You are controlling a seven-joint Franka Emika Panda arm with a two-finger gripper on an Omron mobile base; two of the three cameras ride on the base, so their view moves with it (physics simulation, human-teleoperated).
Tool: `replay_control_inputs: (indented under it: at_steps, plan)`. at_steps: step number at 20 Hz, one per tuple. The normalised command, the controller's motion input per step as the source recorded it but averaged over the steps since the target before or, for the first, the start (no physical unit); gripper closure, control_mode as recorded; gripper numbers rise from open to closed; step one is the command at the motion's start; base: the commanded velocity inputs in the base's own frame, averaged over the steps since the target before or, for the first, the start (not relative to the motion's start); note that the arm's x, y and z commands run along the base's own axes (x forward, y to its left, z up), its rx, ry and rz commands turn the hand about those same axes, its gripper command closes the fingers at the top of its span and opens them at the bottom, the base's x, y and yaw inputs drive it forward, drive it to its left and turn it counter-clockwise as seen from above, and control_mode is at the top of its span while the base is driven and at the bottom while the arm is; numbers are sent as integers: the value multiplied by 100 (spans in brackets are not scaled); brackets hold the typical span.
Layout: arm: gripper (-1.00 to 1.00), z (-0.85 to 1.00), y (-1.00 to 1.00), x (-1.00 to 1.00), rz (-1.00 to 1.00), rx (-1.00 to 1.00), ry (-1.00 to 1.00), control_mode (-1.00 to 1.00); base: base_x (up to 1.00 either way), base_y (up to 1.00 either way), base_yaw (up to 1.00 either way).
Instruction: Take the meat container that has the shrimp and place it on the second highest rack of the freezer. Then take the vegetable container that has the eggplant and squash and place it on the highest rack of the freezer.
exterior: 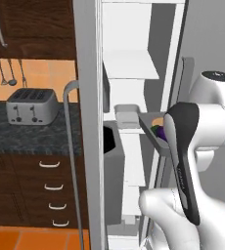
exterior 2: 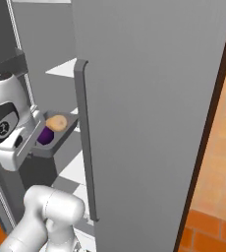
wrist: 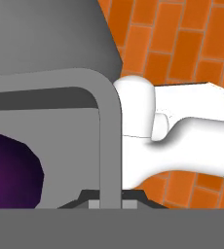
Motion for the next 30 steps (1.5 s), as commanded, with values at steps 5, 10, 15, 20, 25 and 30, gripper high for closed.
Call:
replay_control_inputs:
  at_steps: [5,10,15,20,25,30]
  plan:
    - [100,0,0,0,0,0,0,100,23,9,9]
    - [100,0,0,0,0,0,0,100,48,0,7]
    - [100,0,0,0,0,0,0,100,8,20,10]
    - [100,0,0,0,0,0,0,100,16,30,13]
    - [100,0,0,0,0,0,0,100,18,22,9]
    - [100,0,0,0,0,0,0,-100,0,0,0]
